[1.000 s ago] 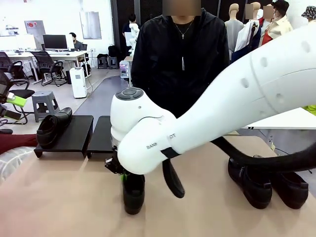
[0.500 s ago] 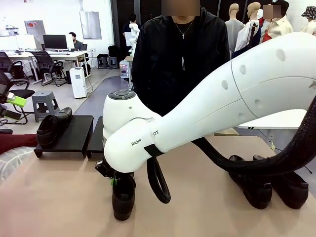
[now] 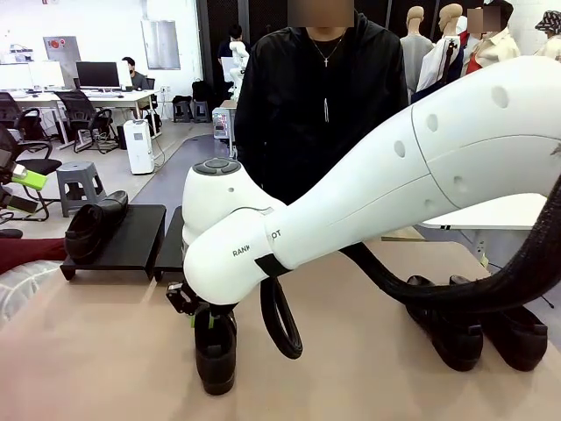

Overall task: Organize the shoes by placing them on the stand.
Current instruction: Pick up one Shoe and place it in the middle of the table.

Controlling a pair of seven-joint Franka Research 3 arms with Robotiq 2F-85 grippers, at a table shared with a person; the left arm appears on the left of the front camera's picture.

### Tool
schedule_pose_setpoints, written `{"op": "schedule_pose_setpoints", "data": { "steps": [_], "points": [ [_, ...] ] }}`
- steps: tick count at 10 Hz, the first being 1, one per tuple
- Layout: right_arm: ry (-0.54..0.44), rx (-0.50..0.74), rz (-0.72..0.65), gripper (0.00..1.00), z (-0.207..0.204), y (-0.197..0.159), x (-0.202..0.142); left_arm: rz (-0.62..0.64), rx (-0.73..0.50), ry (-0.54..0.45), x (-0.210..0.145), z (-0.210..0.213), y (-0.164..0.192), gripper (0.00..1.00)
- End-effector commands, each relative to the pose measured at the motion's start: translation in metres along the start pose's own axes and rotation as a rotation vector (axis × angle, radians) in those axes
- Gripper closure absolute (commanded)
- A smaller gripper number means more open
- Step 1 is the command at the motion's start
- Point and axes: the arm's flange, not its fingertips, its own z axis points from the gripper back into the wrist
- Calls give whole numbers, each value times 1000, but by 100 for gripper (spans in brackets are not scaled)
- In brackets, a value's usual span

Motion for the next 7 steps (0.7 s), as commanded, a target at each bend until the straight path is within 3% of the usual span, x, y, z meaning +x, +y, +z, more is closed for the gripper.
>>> {"op": "schedule_pose_setpoints", "data": {
  "steps": [1, 3, 4, 7],
  "points": [
    [-24, 38, 11, 0, 35, -22, -3, -13, -6, -1, -1, 2, 0, 0],
    [-6, 182, 93, 0, 105, -81, -17, -13, -6, -1, -1, 2, 0, 0],
    [-34, 188, 78, 0, 137, -116, -24, -13, -6, -1, -1, 2, 0, 0],
    [5, 382, 109, 0, 218, -250, -56, -13, -6, -1, -1, 2, 0, 0]
  ]
}}
